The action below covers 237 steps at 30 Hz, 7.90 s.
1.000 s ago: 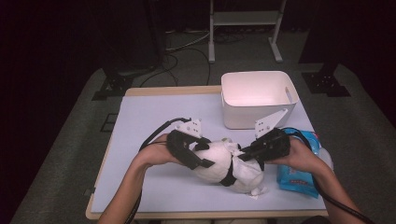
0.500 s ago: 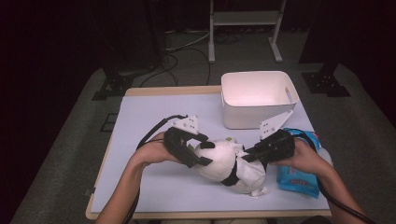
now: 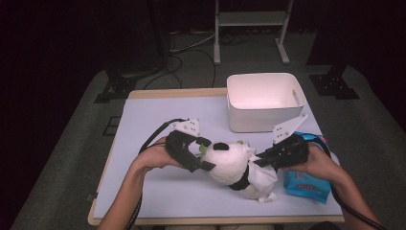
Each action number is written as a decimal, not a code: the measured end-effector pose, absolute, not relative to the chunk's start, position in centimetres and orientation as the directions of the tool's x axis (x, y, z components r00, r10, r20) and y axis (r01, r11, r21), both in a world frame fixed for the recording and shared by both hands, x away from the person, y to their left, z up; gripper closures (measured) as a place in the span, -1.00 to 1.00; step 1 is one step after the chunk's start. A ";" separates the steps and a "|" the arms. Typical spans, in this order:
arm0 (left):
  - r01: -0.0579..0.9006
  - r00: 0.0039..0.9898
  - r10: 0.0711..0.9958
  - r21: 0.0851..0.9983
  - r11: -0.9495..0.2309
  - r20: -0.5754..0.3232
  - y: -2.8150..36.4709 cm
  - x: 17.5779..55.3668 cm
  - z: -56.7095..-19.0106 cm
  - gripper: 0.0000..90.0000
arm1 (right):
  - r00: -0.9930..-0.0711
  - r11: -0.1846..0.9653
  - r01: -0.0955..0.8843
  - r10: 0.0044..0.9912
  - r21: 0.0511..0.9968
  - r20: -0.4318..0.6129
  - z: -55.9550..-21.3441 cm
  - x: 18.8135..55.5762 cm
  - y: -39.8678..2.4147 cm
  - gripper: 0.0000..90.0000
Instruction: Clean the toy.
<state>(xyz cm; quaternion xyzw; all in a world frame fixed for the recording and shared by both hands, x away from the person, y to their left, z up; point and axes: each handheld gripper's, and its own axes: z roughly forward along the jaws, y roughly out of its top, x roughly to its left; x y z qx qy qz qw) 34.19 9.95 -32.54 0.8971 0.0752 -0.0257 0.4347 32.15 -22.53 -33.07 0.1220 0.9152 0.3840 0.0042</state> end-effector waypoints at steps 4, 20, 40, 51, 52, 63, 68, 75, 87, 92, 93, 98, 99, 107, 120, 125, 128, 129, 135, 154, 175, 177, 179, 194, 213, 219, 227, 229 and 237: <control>0.168 0.986 0.108 0.776 -0.608 -0.129 9.8 34.2 -33.0 -0.68 | -0.968 0.674 0.228 0.237 0.703 0.087 -33.2 32.0 -23.1 0.75; 0.171 0.985 0.074 0.775 -0.608 -0.159 8.9 34.1 -34.4 -0.72 | -0.956 0.652 0.267 0.273 0.710 0.109 -33.9 31.9 -24.9 0.75; 0.153 0.988 0.088 0.813 -0.562 -0.125 9.3 34.3 -33.0 -0.29 | -0.946 0.569 0.303 0.277 0.764 0.169 -34.0 32.6 -25.2 0.77; 0.139 0.988 0.130 0.821 -0.554 -0.080 10.9 34.1 -30.2 -0.28 | -0.946 0.536 0.310 0.258 0.785 0.197 -34.9 33.8 -23.4 0.79; 0.140 0.988 0.134 0.822 -0.552 -0.079 11.2 34.1 -30.0 -0.28 | -0.946 0.527 0.314 0.247 0.790 0.211 -35.1 34.2 -23.0 0.79; 0.149 0.985 0.157 0.804 -0.576 -0.070 11.6 34.3 -29.3 -0.28 | -0.948 0.480 0.307 0.227 0.821 0.222 -33.5 34.6 -23.2 0.79; 0.145 0.986 0.149 0.797 -0.586 -0.070 11.1 34.3 -29.3 -0.28 | -0.954 0.469 0.286 0.226 0.835 0.199 -31.6 34.3 -23.4 0.79; 0.150 0.985 0.155 0.791 -0.594 -0.070 10.1 34.5 -29.3 -0.28 | -0.968 0.504 0.231 0.209 0.832 0.142 -28.6 34.2 -22.0 0.80; 0.154 0.986 0.144 0.796 -0.585 -0.085 8.8 34.7 -29.9 -0.29 | -0.979 0.628 0.173 0.196 0.759 0.060 -26.1 34.9 -18.7 0.80; 0.126 0.990 0.131 0.804 -0.581 -0.061 8.6 34.6 -30.0 -0.44 | -0.974 0.634 0.194 0.212 0.749 0.073 -26.7 34.8 -19.3 0.81; 0.132 0.989 0.134 0.806 -0.577 -0.066 8.5 34.6 -30.1 -0.47 | -0.974 0.630 0.194 0.212 0.752 0.074 -26.9 34.8 -19.5 0.81; 0.160 0.985 0.145 0.800 -0.578 -0.092 8.6 34.8 -31.2 -0.62 | -0.969 0.621 0.214 0.235 0.754 0.082 -27.5 34.9 -20.6 0.81; 0.165 0.985 0.143 0.803 -0.573 -0.100 8.5 34.8 -31.4 -0.62 | -0.967 0.617 0.221 0.237 0.755 0.090 -27.6 34.8 -20.8 0.81; 0.184 0.982 0.143 0.818 -0.545 -0.126 7.3 35.1 -32.9 -0.76 | -0.965 0.605 0.230 0.245 0.762 0.097 -27.9 34.5 -21.5 0.81; 0.183 0.980 0.161 0.841 -0.509 -0.116 7.9 35.0 -31.5 -0.28 | -0.968 0.569 0.192 0.245 0.800 0.058 -25.9 34.3 -21.6 0.81; 0.168 0.981 0.171 0.837 -0.521 -0.091 8.6 34.7 -30.3 -0.27 | -0.976 0.568 0.155 0.214 0.808 0.037 -24.8 34.2 -20.3 0.80; 0.166 0.981 0.176 0.820 -0.548 -0.082 8.6 34.6 -30.3 -0.27 | -0.975 0.575 0.164 0.218 0.802 0.043 -25.0 34.5 -20.0 0.80; 0.173 0.980 0.176 0.819 -0.547 -0.090 8.4 34.6 -30.4 -0.27 | -0.975 0.578 0.164 0.218 0.799 0.042 -25.1 34.5 -19.8 0.80; 0.167 0.982 0.167 0.814 -0.557 -0.087 7.7 34.5 -30.9 -0.27 | -0.978 0.610 0.146 0.206 0.779 0.022 -24.9 34.4 -18.5 0.80; 0.170 0.983 0.154 0.815 -0.554 -0.101 7.2 34.7 -31.3 -0.26 | -0.972 0.698 0.158 0.233 0.699 -0.012 -24.5 34.5 -18.3 0.80; 0.160 0.985 0.142 0.816 -0.556 -0.097 6.6 34.7 -31.3 -0.25 | -0.975 0.717 0.152 0.222 0.680 -0.016 -24.2 34.2 -18.0 0.80; 0.164 0.984 0.145 0.816 -0.554 -0.100 6.8 34.7 -31.4 -0.25 | -0.974 0.715 0.158 0.225 0.681 -0.010 -24.4 34.2 -18.4 0.80; 0.165 0.984 0.145 0.818 -0.551 -0.101 6.9 34.8 -31.5 -0.25 | -0.973 0.706 0.166 0.232 0.688 -0.002 -24.7 34.2 -18.9 0.80; 0.179 0.981 0.157 0.818 -0.546 -0.110 7.3 35.0 -31.5 -0.25 | -0.948 0.634 0.271 0.304 0.725 0.088 -28.1 34.4 -23.1 0.80; 0.168 0.984 0.149 0.808 -0.565 -0.100 6.3 35.0 -31.1 -0.25 | -0.968 0.651 0.194 0.248 0.734 0.036 -25.0 34.0 -20.9 0.80; 0.168 0.984 0.145 0.805 -0.568 -0.103 5.9 35.1 -31.1 -0.25 | -0.972 0.688 0.174 0.235 0.704 0.011 -24.4 34.3 -19.5 0.80; 0.150 0.987 0.133 0.796 -0.586 -0.089 5.0 34.9 -30.9 -0.26 | -0.972 0.707 0.181 0.233 0.683 0.016 -24.3 34.6 -18.6 0.80; 0.151 0.987 0.131 0.793 -0.590 -0.090 4.8 34.9 -31.0 -0.28 | -0.972 0.717 0.182 0.234 0.673 0.013 -24.6 34.5 -18.6 0.80; 0.162 0.986 0.137 0.795 -0.585 -0.100 4.3 34.9 -31.2 -0.45 | -0.970 0.716 0.200 0.241 0.669 0.032 -25.5 34.7 -19.4 0.80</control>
